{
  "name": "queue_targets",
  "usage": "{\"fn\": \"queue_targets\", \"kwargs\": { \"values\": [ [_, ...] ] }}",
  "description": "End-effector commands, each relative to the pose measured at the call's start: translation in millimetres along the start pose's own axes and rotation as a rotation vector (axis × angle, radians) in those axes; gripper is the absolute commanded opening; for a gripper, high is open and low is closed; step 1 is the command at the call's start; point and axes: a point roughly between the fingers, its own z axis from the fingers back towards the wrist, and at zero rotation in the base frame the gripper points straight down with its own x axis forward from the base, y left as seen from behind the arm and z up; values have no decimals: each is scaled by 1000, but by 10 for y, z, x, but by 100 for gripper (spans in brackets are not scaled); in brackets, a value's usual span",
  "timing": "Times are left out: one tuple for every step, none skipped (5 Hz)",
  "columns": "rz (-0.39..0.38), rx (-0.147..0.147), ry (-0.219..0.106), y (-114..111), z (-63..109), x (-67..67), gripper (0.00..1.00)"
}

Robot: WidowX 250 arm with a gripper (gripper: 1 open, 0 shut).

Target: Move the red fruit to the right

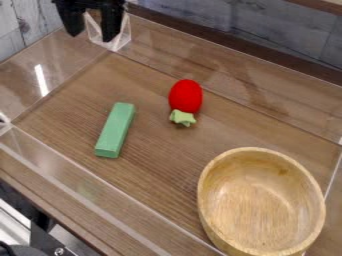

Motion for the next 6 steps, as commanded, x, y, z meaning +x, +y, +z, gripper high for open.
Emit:
{"fn": "queue_targets", "kwargs": {
  "values": [
    [-72, 32, -71, 94, 126, 105, 100],
    [-101, 41, -78, 154, 54, 195, 100],
    [-115, 50, -88, 217, -6, 291, 100],
    [-155, 55, -102, 191, -66, 389, 100],
    [-186, 57, -119, 172, -102, 477, 100],
    [-186, 60, -135, 170, -43, 475, 0]
  ]
}}
